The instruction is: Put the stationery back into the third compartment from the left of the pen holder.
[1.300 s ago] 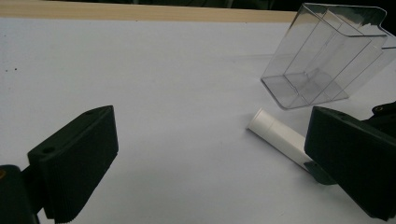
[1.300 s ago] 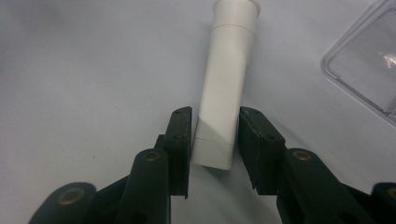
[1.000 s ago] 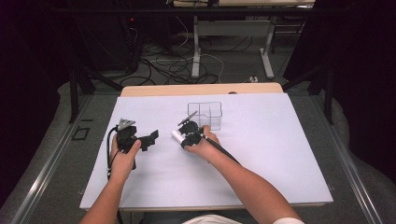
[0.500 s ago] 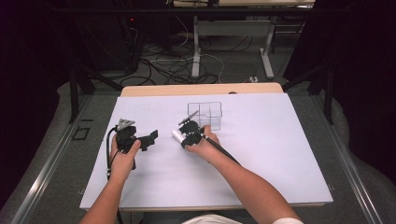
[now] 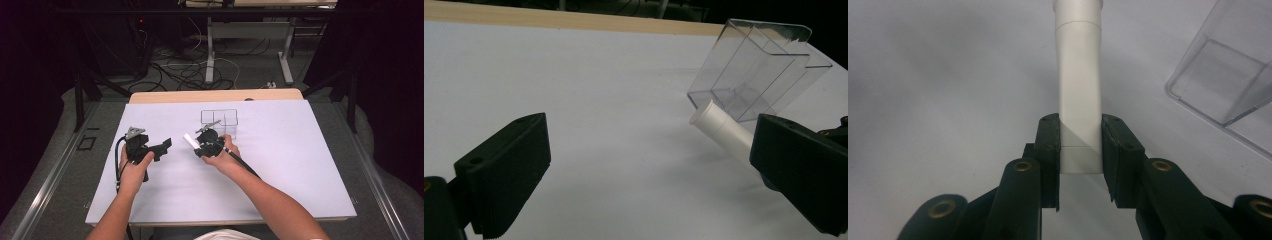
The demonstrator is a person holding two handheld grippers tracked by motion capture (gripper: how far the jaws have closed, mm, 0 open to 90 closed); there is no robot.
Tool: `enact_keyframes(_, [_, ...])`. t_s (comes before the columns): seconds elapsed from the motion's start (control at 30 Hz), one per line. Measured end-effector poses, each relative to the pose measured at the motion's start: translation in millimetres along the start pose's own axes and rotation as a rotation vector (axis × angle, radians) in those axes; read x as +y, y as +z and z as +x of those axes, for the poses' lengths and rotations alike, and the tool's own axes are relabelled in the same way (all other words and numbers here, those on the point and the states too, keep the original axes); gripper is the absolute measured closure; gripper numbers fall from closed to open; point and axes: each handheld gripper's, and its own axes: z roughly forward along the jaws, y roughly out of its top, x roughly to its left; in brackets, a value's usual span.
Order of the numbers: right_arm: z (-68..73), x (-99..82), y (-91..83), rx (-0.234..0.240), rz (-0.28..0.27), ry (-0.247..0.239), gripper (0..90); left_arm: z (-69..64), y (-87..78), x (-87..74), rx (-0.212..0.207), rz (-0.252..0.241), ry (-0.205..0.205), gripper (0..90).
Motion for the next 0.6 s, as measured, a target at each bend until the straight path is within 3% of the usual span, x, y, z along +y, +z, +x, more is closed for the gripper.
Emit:
enact_keyframes(0.13, [1.7,-1.8,-6.9,-0.001,-0.034,-0.016,71.3,-4.1,-2.4,4.5,-0.009,-0.013,-0.018,2.5])
enact_keyframes(0.33, [3.9,-5.6,-19.8,-0.009,-0.126,-0.051,71.3,-18.3,-6.9,9.8,-0.057,-0.025,0.029,2.6])
enact_keyframes(0.37, [3.9,-6.7,-20.3,-0.013,-0.164,-0.058,71.3,-20.5,-7.4,10.5,-0.064,-0.025,0.030,2.9])
enact_keyframes(0.43, [2.9,-7.8,-25.5,-0.017,-0.152,-0.057,71.3,-24.3,-8.8,11.7,-0.072,-0.027,0.025,5.2])
enact_keyframes(0.6, [-2.2,-12.6,-33.0,-0.021,-0.215,-0.040,71.3,-30.7,-9.9,12.7,-0.114,-0.026,-0.014,9.2])
